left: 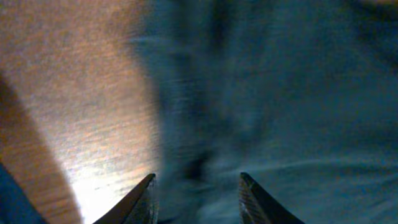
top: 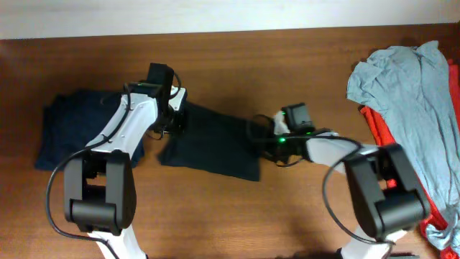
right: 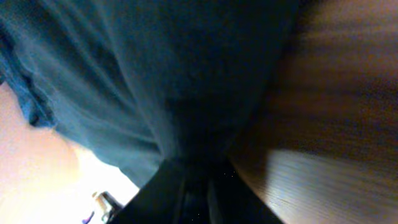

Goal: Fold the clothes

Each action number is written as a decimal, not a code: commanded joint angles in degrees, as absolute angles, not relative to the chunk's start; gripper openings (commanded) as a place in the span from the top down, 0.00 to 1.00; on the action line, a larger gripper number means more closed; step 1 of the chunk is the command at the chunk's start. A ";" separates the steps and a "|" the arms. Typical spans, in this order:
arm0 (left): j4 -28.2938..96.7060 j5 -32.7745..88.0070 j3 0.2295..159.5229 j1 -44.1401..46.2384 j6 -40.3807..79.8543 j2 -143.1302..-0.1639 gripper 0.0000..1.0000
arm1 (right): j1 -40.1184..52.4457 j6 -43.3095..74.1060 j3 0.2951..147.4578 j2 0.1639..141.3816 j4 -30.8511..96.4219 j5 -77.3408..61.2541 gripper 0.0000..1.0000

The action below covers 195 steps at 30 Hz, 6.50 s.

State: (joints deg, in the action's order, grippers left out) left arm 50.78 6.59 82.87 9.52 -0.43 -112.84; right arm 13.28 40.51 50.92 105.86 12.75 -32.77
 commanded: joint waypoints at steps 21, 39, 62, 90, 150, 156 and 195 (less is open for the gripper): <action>55.81 6.22 91.46 7.55 -1.32 -100.57 0.62 | 8.34 20.47 76.14 92.62 56.10 4.82 0.95; 56.45 6.24 91.46 7.55 -1.32 -100.57 0.62 | 21.63 23.44 76.14 106.41 50.68 4.58 0.94; 56.47 6.22 91.46 7.60 -1.32 -100.57 0.62 | 21.96 18.46 76.25 105.14 47.51 -6.28 0.62; 27.11 36.25 91.07 30.04 -8.36 -121.56 0.69 | 0.99 16.12 65.58 100.79 54.13 -19.11 0.75; 63.13 19.86 118.08 22.44 -8.67 -126.28 0.28 | 2.09 33.19 55.35 90.45 46.15 -26.68 0.94; 64.86 19.88 118.08 20.01 -8.64 -126.28 0.30 | 4.58 53.01 55.35 94.37 32.91 -29.91 0.96; 75.09 20.12 118.08 7.60 -8.69 -123.39 0.29 | 20.56 17.21 65.65 105.34 43.83 -1.15 0.96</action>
State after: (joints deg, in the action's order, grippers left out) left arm 74.65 19.90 117.71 7.44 -8.97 -125.80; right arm 20.27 19.46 66.22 107.11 41.47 -2.98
